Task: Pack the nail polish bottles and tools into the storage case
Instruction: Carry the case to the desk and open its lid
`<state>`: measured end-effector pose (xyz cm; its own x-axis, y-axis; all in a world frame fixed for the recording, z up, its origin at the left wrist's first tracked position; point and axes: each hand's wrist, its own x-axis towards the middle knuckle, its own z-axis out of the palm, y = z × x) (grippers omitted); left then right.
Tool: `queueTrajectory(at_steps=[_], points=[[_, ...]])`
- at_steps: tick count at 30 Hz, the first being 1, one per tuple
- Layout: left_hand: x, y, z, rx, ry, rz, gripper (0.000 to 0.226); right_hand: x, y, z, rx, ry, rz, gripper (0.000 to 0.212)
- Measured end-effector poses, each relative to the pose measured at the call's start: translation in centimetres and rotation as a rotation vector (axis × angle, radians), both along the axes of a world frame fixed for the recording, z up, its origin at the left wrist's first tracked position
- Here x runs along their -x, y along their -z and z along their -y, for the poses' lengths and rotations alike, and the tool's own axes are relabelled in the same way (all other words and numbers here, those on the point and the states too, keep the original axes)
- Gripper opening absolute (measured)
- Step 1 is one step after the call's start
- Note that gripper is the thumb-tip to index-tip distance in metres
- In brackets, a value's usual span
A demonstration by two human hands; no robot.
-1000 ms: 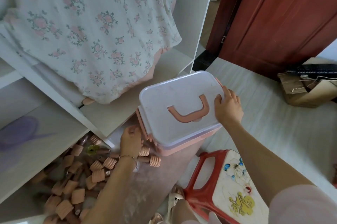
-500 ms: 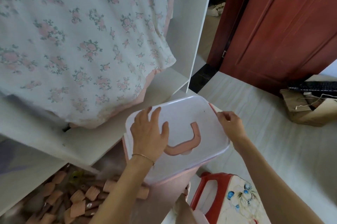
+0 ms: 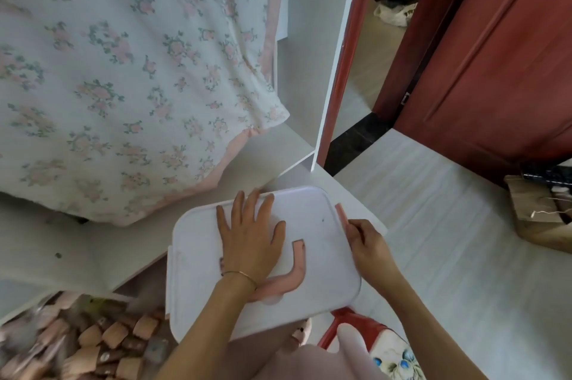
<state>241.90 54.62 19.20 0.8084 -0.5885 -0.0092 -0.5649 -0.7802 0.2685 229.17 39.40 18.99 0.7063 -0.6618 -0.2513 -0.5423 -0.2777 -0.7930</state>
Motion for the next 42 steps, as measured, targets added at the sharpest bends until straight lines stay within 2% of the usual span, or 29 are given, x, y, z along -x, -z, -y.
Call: queueTrajectory(at_steps=[2,5,7,12,15,21,23,26,31,37,42], points=[[-0.1,-0.1,0.1,-0.01,0.006,-0.002,0.053,-0.1,0.2,0.2,-0.017,0.034,-0.003,0.025],[0.0,-0.2,-0.2,-0.005,0.009,0.011,0.053,0.5,0.6,0.4,-0.081,0.086,-0.011,0.038],[0.0,-0.2,-0.1,0.013,0.015,0.013,0.053,1.1,0.6,0.5,-0.135,0.09,0.019,0.034],[0.0,-0.1,-0.6,0.033,0.008,0.009,0.052,3.1,0.5,-0.1,-0.476,0.106,0.282,0.036],[0.2,0.0,-0.6,0.045,0.002,0.015,0.052,3.5,0.4,0.1,-0.447,0.127,0.367,0.042],[1.1,-1.2,1.0,0.063,-0.104,-0.078,0.053,3.7,0.0,1.3,-0.403,0.005,0.326,0.042],[2.0,-1.7,2.7,0.069,-0.06,-0.03,0.059,3.6,0.4,1.5,-0.466,0.021,0.351,0.036],[3.3,-2.2,5.6,0.013,0.131,0.079,0.073,3.0,1.6,1.2,-0.575,0.065,0.344,0.024],[4.7,-0.6,7.7,-0.142,0.224,0.047,0.084,3.5,4.2,0.3,-0.785,0.086,0.32,0.028],[5.0,-0.5,8.0,-0.124,0.219,0.04,0.066,3.6,5.3,-0.2,-0.786,0.088,0.354,0.011],[5.5,-0.5,8.0,-0.081,0.214,0.018,0.054,3.9,6.1,0.1,-0.694,0.127,0.32,0.018]])
